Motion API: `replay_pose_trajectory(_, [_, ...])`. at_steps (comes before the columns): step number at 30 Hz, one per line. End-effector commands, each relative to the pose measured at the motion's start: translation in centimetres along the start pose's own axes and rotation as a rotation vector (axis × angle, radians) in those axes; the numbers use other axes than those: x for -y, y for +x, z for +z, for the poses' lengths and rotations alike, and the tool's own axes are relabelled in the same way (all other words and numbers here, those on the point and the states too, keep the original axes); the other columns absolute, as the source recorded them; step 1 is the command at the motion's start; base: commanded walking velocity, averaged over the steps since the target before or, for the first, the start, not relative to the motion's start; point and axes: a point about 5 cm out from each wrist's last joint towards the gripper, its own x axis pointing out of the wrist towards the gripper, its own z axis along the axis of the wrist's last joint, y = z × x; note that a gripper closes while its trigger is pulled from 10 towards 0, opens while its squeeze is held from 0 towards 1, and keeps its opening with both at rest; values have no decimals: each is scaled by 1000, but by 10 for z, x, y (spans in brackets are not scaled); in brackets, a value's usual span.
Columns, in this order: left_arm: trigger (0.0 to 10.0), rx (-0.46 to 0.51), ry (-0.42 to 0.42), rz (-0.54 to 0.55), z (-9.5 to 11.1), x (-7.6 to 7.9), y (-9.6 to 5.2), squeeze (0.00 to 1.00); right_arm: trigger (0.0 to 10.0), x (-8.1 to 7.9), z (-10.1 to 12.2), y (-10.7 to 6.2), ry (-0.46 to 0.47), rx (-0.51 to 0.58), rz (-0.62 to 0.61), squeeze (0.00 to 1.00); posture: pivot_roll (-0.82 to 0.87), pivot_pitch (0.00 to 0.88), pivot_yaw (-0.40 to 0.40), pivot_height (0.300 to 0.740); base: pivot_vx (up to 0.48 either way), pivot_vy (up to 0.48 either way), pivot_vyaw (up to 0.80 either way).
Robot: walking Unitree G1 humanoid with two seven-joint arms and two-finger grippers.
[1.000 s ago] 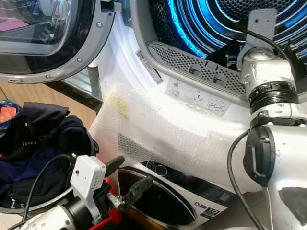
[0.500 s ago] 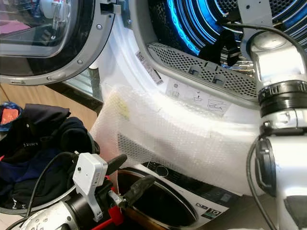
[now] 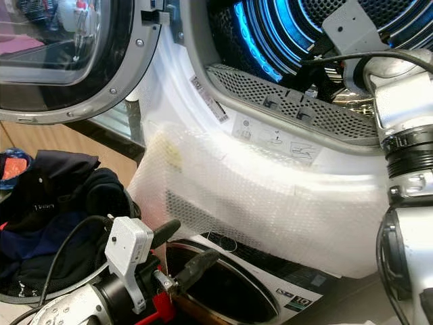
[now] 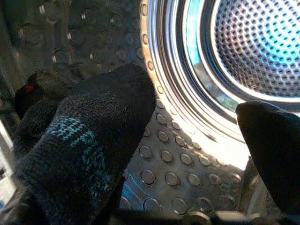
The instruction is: Clothes washing
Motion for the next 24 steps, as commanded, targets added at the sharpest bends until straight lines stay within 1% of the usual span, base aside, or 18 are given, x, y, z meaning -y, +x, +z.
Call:
replay_pose_trajectory(1, [10000,15,-8,-26,1,5,2,0,10000,14,1,-9,-38,8,-5,0,75,12,-175,740,0,0,0])
replay_pose_trajectory(3, [10000,14,-9,-27,1,5,2,0,10000,16,0,-14,-91,16,32,0,76,9,-177,740,0,0,0])
replay_pose_trajectory(4, [10000,14,-9,-27,1,5,2,0,10000,16,0,-14,-91,16,32,0,76,9,-177,740,0,0,0])
replay_pose_trajectory(6, [10000,14,-9,-26,1,5,1,0,10000,18,-1,-17,-131,18,68,0,76,9,-177,740,0,0,0])
replay_pose_trajectory(8, [10000,14,-9,-27,0,5,1,0,10000,16,-1,-22,-180,32,142,0,73,11,-178,740,0,0,0])
replay_pose_trajectory(9, [10000,14,-10,-27,0,5,1,0,10000,14,0,-24,-199,47,175,0,71,12,-178,740,0,0,0])
replay_pose_trajectory(10, [10000,15,-10,-27,0,5,1,0,10000,8,-1,-30,-239,70,255,0,68,13,-178,740,0,0,0])
replay_pose_trajectory(14, [10000,16,-12,-28,0,5,1,0,10000,-2,-5,-36,-268,91,344,0,68,15,-177,740,0,0,0])
replay_pose_trajectory(15, [10000,16,-12,-28,0,5,1,0,10000,-4,-6,-36,-259,91,353,0,68,16,-175,740,0,0,0])
replay_pose_trajectory(18, [10000,16,-12,-27,1,5,2,0,10000,-3,-6,-32,-228,98,310,0,71,18,-175,740,0,0,0])
replay_pose_trajectory(20, [10000,15,-11,-24,1,5,1,0,10000,-7,-7,-35,-215,110,363,0,75,19,-175,740,0,0,0])
replay_pose_trajectory(22, [10000,15,-12,-20,1,4,1,0,10000,-10,-6,-39,-175,138,404,0,77,20,-175,740,0,0,0])
replay_pose_trajectory(23, [10000,16,-12,-19,1,4,1,0,10000,-10,-4,-40,-144,153,422,0,77,20,-176,740,0,0,0])
replay_pose_trajectory(24, [10000,16,-12,-18,0,4,1,0,10000,-11,0,-43,-82,207,459,0,78,19,-175,740,0,0,0])
